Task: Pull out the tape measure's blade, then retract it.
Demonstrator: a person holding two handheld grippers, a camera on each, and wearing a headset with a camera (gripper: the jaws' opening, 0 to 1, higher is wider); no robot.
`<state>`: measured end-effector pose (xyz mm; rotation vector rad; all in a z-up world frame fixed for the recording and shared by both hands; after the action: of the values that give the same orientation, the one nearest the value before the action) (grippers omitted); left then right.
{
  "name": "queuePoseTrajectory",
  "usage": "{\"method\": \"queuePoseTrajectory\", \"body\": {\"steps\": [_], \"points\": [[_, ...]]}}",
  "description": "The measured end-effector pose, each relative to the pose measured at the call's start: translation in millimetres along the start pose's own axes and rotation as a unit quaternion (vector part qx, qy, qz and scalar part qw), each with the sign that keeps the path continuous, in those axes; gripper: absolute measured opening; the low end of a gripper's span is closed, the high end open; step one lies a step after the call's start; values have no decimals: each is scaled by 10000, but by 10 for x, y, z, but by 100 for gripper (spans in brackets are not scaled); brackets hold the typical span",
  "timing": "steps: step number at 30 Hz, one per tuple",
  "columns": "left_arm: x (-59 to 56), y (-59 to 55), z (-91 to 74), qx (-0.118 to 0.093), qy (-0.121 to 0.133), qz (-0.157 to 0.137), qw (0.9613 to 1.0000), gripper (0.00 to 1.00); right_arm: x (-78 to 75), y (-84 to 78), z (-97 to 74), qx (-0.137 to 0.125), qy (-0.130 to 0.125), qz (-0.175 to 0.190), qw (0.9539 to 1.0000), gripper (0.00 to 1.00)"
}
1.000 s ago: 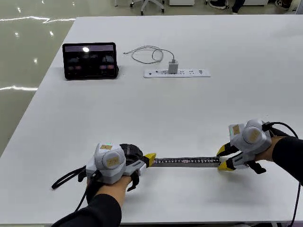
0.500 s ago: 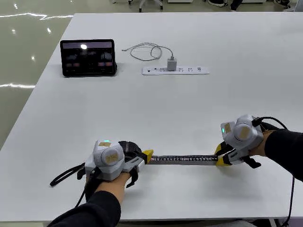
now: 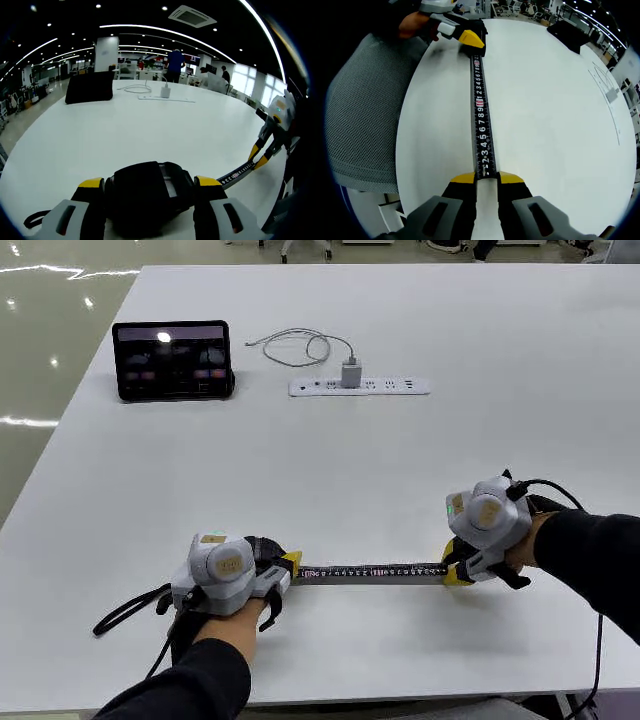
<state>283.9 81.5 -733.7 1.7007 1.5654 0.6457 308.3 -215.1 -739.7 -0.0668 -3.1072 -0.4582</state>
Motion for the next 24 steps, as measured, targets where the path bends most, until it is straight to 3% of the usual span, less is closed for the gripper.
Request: {"method": "queuePoseTrajectory", "body": {"steps": [8, 11, 20, 22, 24], "points": [[1, -7, -5, 107, 15, 107, 9999, 66, 0, 2, -1, -69, -2, 113, 9999, 10], [-4, -8, -7, 157, 2, 123, 9998, 65, 7, 3, -2, -107, -13, -21, 9999, 10], [-15, -14, -19, 175, -18, 143, 9997, 65, -3, 19, 17, -111, -29, 191, 9998, 10], [-17, -14, -21, 180, -12, 144, 9997, 65, -1, 26, 23, -114, -62, 377, 9992, 10], [-17, -15, -24, 187, -18, 152, 9997, 65, 1, 35, 26, -87, -64, 242, 9996, 10]]}}
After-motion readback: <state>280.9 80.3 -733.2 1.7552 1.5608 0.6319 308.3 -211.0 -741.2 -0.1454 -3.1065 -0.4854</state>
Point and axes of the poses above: the centre of the closed fingertips' face, and the gripper's own axes: z roughly forward along the fingers, x roughly to its left, y roughly out of its top, the point moved 6 cm from there along -z, roughly backward along the fingers, and after that the axes turned 4 degrees about x, right-handed, at the moved point
